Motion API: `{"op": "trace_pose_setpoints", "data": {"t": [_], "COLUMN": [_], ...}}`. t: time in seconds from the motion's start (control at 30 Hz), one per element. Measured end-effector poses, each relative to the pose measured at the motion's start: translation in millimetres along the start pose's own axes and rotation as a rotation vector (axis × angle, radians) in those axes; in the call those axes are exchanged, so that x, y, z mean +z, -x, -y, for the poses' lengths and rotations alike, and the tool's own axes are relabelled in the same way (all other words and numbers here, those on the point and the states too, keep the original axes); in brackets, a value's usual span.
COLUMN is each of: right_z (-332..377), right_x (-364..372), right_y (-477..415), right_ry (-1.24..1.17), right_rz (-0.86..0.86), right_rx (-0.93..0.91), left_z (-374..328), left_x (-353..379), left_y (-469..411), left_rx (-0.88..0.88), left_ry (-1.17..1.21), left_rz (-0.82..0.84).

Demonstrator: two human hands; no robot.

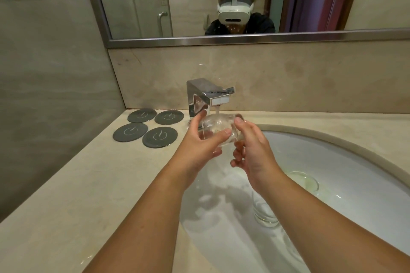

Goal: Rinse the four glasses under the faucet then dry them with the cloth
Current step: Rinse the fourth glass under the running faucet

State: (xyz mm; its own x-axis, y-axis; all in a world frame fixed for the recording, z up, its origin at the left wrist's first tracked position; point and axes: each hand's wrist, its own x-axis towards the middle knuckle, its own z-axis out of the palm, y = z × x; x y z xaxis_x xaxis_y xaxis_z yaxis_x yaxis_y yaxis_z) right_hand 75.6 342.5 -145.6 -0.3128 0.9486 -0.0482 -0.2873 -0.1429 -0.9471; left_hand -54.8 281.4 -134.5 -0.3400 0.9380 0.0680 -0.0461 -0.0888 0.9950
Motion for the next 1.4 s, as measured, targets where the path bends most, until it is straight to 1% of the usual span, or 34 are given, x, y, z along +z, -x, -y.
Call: {"op": "trace_pose_setpoints", "data": {"t": [0.1,0.17,0.3,0.37,0.5,0.6,0.7,0.83,0.97,1.07,1.17,1.27,1.4], "right_z": [0.6,1.3,1.5,1.6,1.1,0.8,-0.1,-1.5,-3.3,-3.7,-5.2,-2.9,1.1], "right_x": [0.3,1.1,3.9,5.2,5.2,6.9,8.0,9.0,8.4,7.9,8.1,8.2,6.5], "right_y": [0.9,1.6,4.3,5.8,5.0,6.2,5.5,5.3,6.0,4.5,3.6,4.6,5.9], "right_ry": [0.042,0.090,0.106,0.120,0.141,0.170,0.194,0.270,0.324,0.332,0.318,0.281,0.211], "right_rz": [-0.020,-0.020,0.065,0.083,0.019,-0.014,-0.043,-0.040,-0.048,-0.083,-0.112,-0.124,-0.078], "right_rx": [-0.018,-0.025,-0.043,-0.082,-0.171,-0.190,-0.202,-0.232,-0.270,-0.302,-0.283,-0.226,-0.119], "left_z": [0.7,0.5,-2.7,-3.1,-3.6,-4.8,-5.1,-3.8,-4.1,-5.6,-4.8,-3.4,-2.2], "left_x": [-0.7,-2.0,-1.2,-0.9,-0.5,0.0,0.7,0.0,0.7,2.1,2.2,2.8,2.5], "left_y": [0.5,-0.1,0.1,0.0,1.0,2.6,2.7,0.9,2.0,3.3,2.8,2.4,1.3], "left_rx": [0.027,0.022,-0.004,0.005,-0.009,-0.002,0.032,0.004,-0.019,-0.021,-0.002,0.025,0.021], "left_ry": [-0.031,0.006,0.046,0.047,0.064,0.085,0.087,0.097,0.102,0.123,0.142,0.107,0.090], "left_rz": [-0.008,-0.029,-0.027,-0.038,0.029,0.061,0.019,-0.018,-0.008,0.044,0.046,0.036,-0.020]}}
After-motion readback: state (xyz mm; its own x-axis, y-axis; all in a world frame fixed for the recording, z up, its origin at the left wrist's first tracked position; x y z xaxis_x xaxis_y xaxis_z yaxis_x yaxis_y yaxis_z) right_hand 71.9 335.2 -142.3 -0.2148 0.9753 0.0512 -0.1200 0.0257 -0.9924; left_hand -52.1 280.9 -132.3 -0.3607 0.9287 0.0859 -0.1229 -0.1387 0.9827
